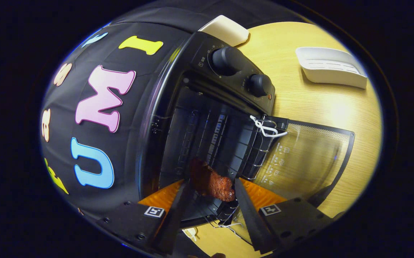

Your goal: Open the toaster oven, put the food inside, and close the toaster oven door.

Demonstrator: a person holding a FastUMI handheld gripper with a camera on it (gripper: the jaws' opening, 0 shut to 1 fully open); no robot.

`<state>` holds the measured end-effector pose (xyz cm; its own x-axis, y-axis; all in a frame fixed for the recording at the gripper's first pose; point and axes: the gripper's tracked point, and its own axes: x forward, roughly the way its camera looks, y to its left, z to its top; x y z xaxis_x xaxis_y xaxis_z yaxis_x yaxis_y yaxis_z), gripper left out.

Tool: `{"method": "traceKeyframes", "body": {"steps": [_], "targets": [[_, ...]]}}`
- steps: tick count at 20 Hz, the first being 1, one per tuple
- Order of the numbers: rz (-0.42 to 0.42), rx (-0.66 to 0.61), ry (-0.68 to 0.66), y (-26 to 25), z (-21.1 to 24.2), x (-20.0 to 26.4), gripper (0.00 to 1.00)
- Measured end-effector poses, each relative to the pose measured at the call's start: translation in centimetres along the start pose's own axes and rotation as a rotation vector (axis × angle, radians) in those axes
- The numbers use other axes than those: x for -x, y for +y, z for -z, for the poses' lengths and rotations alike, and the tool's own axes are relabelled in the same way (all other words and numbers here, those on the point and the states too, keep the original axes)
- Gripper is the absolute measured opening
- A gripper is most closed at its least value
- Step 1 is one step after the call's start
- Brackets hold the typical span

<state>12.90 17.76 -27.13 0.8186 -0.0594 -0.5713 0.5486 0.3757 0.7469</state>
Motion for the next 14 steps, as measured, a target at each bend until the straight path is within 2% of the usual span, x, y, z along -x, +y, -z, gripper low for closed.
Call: {"method": "traceKeyframes", "body": {"steps": [2,4,14], "targets": [[0.032,0.018,-0.005,-0.8,-0.2,0.5,0.88],[0.006,0.009,-0.015,-0.3,-0.4,0.9,0.99],[-0.027,0.084,-0.031,-0.9,-0.6,4.1,0.98]]}}
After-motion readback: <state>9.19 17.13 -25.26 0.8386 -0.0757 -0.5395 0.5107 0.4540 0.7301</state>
